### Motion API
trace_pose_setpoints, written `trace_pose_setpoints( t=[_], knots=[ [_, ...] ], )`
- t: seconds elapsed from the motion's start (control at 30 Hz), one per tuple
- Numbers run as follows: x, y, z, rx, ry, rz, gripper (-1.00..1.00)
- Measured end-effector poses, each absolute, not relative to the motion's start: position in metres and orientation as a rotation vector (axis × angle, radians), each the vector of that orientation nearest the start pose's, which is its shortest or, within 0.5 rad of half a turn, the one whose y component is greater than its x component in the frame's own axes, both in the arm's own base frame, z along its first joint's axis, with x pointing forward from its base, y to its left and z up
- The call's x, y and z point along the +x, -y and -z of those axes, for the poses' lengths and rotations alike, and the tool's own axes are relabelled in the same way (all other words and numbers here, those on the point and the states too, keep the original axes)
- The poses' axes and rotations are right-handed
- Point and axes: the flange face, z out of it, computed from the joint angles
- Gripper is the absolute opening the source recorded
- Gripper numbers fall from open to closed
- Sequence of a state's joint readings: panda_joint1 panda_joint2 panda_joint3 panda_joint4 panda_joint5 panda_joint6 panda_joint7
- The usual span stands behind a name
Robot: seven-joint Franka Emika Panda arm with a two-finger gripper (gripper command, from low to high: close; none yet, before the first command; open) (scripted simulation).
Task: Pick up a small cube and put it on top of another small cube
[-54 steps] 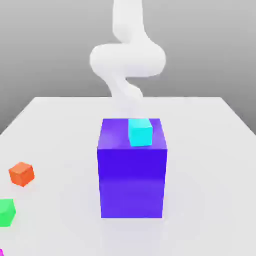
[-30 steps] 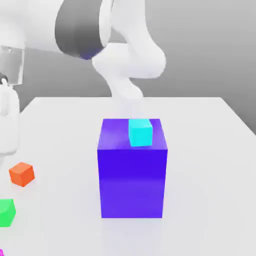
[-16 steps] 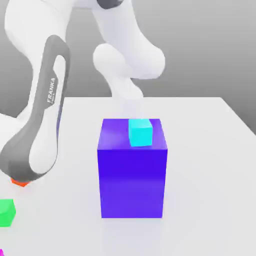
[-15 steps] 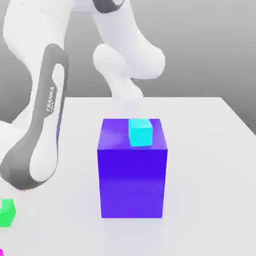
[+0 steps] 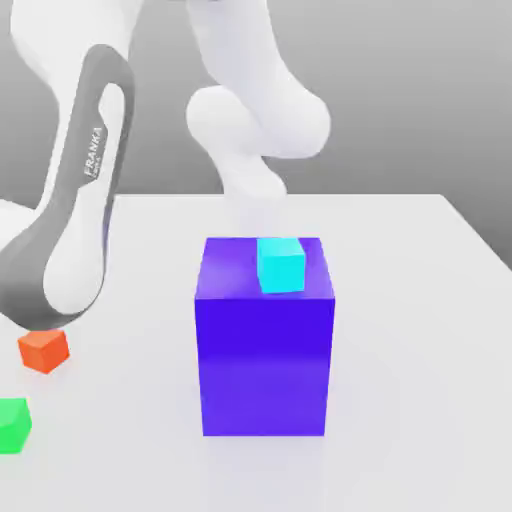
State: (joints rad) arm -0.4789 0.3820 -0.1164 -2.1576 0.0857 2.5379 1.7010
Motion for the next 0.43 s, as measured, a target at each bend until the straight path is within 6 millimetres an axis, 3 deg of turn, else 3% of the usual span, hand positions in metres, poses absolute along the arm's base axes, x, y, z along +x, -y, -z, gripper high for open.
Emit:
trace_pose_setpoints(
  t=[0.17, 0.3, 0.33, 0.43],
  knots=[
    [0.398, 0.333, -0.24, -0.998, -2.976, 0.001, -1.0],
    [0.386, 0.335, -0.198, -0.962, -2.989, 0.002, -1.0],
    [0.385, 0.335, -0.186, -0.962, -2.99, 0.002, 1.0],
    [0.385, 0.335, -0.186, -0.962, -2.99, 0.002, 1.0]
  ],
)
